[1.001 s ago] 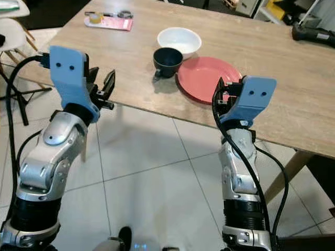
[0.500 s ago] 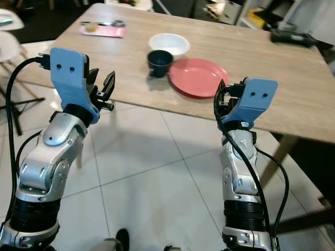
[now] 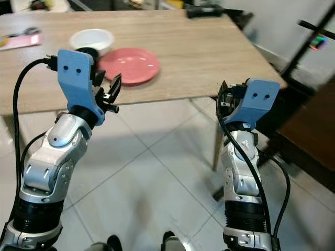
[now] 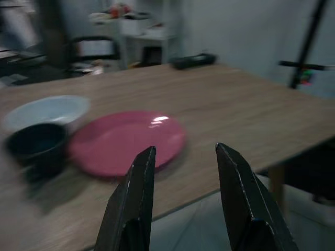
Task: Setting the table
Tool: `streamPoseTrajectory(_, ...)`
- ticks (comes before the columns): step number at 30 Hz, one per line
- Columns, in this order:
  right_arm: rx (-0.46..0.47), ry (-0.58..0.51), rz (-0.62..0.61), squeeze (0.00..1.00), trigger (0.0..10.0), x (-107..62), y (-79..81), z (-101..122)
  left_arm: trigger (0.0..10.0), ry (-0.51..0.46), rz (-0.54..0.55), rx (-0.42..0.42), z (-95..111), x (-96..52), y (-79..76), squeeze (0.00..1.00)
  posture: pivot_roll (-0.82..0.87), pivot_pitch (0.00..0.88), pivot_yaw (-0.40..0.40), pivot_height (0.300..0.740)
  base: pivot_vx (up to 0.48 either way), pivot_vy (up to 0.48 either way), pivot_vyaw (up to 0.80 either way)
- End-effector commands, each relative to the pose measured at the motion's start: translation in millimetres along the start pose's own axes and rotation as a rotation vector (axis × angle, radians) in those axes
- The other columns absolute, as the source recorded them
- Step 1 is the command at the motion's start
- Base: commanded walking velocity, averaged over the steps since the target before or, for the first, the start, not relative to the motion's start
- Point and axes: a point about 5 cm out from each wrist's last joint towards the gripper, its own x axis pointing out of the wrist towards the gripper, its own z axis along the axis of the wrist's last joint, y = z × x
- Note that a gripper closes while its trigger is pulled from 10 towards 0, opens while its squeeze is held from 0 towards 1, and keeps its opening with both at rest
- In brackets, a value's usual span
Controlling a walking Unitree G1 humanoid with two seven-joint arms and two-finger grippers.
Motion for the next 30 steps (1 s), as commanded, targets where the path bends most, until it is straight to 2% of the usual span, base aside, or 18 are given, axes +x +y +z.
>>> streamPoseTrajectory(1,-0.004,0.013,-0.007,0.00,10.0,-2.1,-2.7,-2.1,10.0,0.023,0.003,0.007,-4.6,-2.1,-0.8,0.00,0.02,0.163,0.052,0.740,0.000,0.000,-0.80)
streamPoseTrajectory(30,-0.012,0.016,-0.002,0.00,10.0,-2.3,-2.4,-1.7,10.0,0.036,0.009,0.007,-8.1,-2.7,-0.5,0.00,0.02,0.162,0.050,0.740,0.000,0.000,-0.80)
